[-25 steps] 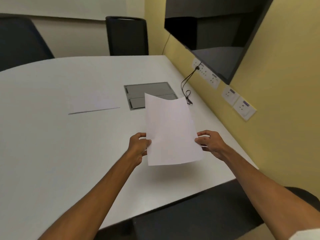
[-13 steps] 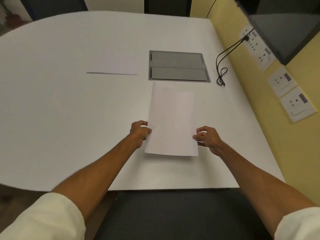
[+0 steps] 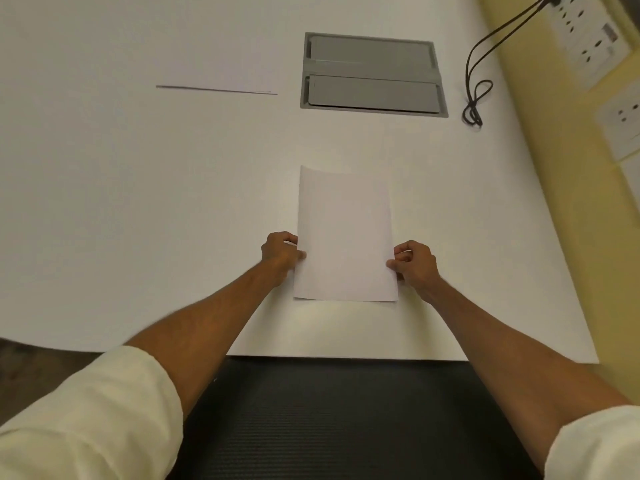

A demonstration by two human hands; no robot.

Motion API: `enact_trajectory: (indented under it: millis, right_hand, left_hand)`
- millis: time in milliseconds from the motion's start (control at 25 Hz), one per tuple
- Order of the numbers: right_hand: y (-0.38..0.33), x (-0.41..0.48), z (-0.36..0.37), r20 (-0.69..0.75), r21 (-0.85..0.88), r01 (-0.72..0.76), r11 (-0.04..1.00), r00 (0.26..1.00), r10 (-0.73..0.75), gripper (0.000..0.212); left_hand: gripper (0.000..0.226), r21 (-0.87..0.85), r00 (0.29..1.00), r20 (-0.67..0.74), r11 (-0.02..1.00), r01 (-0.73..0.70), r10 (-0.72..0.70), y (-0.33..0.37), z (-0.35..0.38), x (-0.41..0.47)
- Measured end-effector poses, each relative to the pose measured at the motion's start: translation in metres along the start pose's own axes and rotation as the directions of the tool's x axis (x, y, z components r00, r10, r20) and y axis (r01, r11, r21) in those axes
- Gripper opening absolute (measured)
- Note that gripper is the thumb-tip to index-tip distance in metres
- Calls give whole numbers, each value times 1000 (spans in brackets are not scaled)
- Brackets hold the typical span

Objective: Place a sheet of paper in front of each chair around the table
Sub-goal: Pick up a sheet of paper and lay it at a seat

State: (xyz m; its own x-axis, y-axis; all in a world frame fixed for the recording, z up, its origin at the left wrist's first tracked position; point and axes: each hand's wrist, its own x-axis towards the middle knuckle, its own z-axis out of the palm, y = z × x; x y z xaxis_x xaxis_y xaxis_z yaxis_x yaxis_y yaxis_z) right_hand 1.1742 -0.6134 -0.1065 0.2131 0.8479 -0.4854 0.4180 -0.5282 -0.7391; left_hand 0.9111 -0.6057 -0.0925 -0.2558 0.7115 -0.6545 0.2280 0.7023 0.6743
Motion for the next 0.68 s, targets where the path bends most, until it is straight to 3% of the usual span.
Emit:
enact_trajectory:
  millis: [240,400,480,560,680]
  right_hand:
    - [7,4,3,-77,-140,77,987,993,-89,25]
    - [10,4,3,-80,-269,115,956,987,-142,32]
    - [9,0,3,-68,-389,190,901,970,-234,41]
    - [9,-5,2,32,-467,310,828,942,-334,53]
    - [11,-2,2,206,-549,397,735,917,-341,65]
  left_hand:
    - [27,221,978,-49,957,-188,203,-10,5,3]
    - [50,411,952,-27,872,-266,304,-18,4,5]
    - [64,536,930,18,782,-318,366,-22,2,3]
    - [78,641,889,133,646,-414,438,-26,-2,5]
    - [79,725,841,279,472,-501,464,-33,-4,9]
